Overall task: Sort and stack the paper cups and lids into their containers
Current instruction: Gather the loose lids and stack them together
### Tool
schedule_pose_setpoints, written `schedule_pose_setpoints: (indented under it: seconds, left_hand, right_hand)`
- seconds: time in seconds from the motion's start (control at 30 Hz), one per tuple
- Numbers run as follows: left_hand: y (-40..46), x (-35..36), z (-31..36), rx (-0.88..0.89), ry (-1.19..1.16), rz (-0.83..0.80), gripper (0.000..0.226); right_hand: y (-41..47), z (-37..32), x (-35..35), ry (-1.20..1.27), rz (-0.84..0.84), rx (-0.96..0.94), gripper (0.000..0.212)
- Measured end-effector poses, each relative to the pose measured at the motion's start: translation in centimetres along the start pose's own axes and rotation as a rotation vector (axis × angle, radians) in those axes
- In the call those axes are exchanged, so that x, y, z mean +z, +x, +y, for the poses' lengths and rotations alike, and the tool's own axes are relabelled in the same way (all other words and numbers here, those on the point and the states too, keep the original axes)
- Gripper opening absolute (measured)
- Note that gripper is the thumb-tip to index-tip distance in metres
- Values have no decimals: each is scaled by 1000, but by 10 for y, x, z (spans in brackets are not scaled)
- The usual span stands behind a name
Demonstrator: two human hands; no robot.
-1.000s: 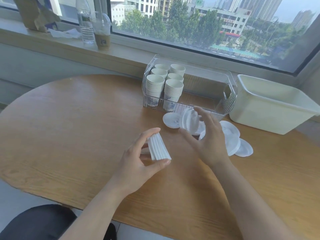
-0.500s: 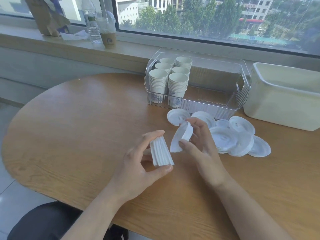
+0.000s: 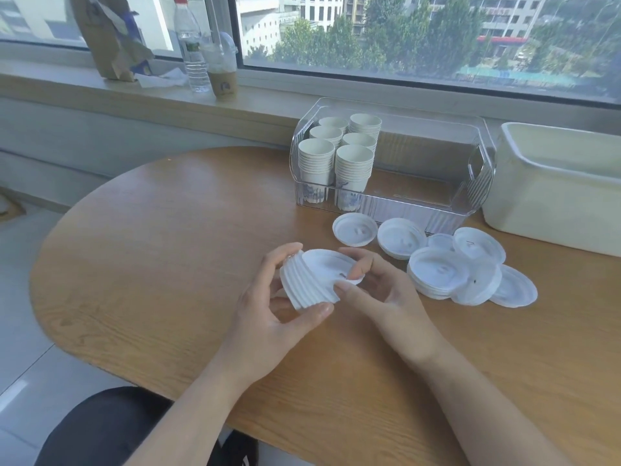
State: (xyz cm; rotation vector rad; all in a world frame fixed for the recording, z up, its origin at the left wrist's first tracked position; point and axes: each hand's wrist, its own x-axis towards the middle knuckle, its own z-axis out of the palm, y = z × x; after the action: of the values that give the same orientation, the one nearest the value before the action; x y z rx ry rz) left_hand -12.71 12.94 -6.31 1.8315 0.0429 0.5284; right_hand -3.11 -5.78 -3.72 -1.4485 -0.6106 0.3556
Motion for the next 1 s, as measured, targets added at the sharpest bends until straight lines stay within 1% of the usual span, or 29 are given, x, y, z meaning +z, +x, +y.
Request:
schedule_pose_setpoints:
  seconds: [0.13,0.23,0.33,0.5,0.57,0.67,0.8,0.87,0.93,1.0]
  left_hand:
    - [0,-1,0,11,-23,-7,81]
    - [0,-1,-1,10,-16,-16,83]
    - [-1,-2,-2,7,18,-26,87]
    - [0,0,-5,-2,44,-45,92]
    - [0,-1,-5,0,48,-48,91]
    - [0,-1,-5,9,63,-50,89]
    - [1,1,-4,11,100,0,79]
    - [3,2,-4,7,118,60,75]
    - [5,-1,-4,1,123,117,74]
    - [9,-6,-3,1,123,147,74]
  right_hand:
    - [-1,-1,4,-53,-64,28,16]
    - [-2,-2,5,-43,-126,16,20]
    - [-2,-3,4,-51,-151,-11,26]
    - [0,3,3,-131,-173,-19,21]
    - [0,5,3,-165,-156,-16,22]
    - [1,11,2,-207,-163,-8,31]
    - [6,15,2,-318,-176,-24,38]
    - [14,18,1,-429,-148,-79,45]
    - [26,21,-5,-584,-47,-113,49]
    - [38,22,-13,-769,65,-87,49]
